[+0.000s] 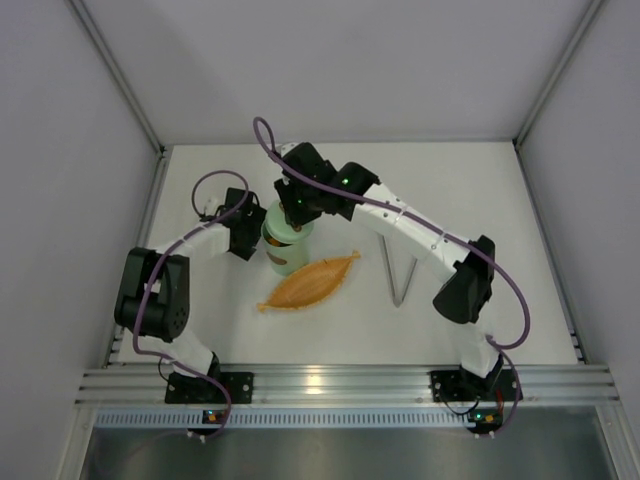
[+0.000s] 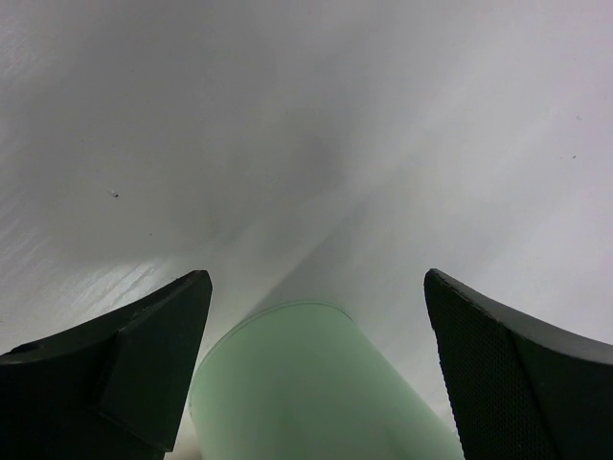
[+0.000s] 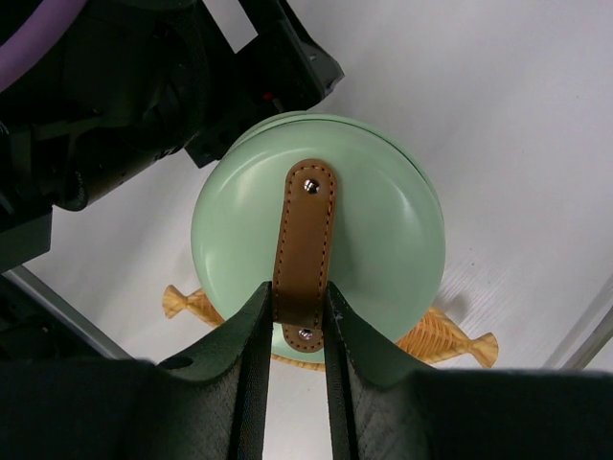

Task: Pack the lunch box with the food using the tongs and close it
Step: Move the packing box to the center of the board, then close the box lid on the packing box.

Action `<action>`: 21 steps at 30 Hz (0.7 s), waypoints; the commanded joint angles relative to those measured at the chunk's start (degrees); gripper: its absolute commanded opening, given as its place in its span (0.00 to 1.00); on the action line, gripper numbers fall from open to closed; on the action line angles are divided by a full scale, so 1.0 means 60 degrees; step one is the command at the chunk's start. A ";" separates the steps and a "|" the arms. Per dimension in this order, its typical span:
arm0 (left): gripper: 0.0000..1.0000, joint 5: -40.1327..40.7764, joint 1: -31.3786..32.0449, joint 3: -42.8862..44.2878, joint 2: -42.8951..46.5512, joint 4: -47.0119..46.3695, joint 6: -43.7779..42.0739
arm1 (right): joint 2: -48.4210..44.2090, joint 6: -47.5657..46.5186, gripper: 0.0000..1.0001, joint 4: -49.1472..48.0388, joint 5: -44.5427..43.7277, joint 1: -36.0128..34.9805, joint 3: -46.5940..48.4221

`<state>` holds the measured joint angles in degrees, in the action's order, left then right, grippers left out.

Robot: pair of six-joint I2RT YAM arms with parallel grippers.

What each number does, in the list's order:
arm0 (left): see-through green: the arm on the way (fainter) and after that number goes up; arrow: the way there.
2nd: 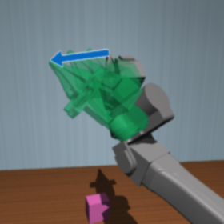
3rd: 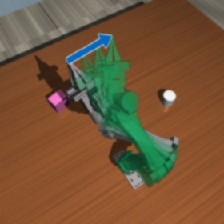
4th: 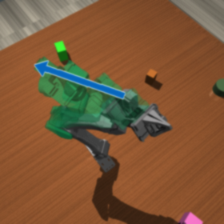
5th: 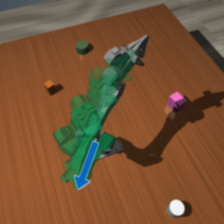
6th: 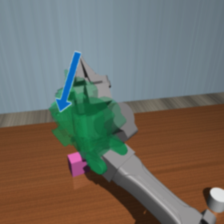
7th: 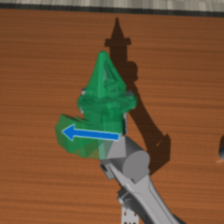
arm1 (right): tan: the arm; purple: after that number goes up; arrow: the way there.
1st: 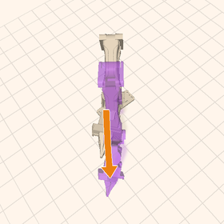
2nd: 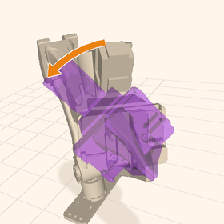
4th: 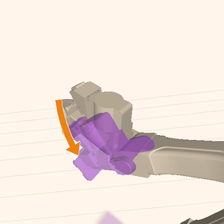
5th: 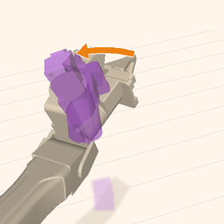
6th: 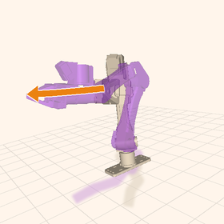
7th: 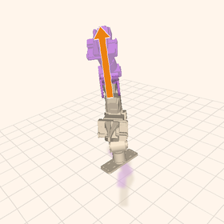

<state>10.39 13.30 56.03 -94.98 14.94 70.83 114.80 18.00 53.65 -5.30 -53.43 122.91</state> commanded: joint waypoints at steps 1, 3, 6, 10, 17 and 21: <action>0.98 0.0377 -0.0238 0.0256 0.0273 -0.0161 0.0119 | 0.0231 -0.0245 0.11 0.0316 -0.0215 -0.0280 0.0696; 0.99 0.0377 -0.0530 0.0329 0.0492 0.0029 0.0018 | 0.0377 -0.0318 0.11 0.0404 -0.0259 -0.0323 0.0900; 0.99 0.0450 -0.0896 0.0432 0.0697 0.0161 -0.0217 | 0.0611 -0.0436 0.11 0.0492 -0.0390 -0.0324 0.1179; 0.99 0.0348 -0.1293 0.0432 0.1049 0.0249 -0.0422 | 0.0963 -0.0729 0.11 0.0521 -0.0376 -0.0324 0.1604; 0.99 0.0143 -0.1514 0.0403 0.1108 0.0235 -0.0599 | 0.1418 -0.1037 0.11 0.0595 -0.0406 -0.0324 0.2073; 0.99 0.0070 -0.1557 0.0301 0.1094 0.0161 -0.0599 | 0.1593 -0.1125 0.11 0.0712 -0.0289 -0.0309 0.2102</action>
<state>11.14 4.38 57.01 -89.97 16.36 67.79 123.66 12.58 56.40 -6.76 -54.22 132.16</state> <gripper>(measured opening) 0.989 0.231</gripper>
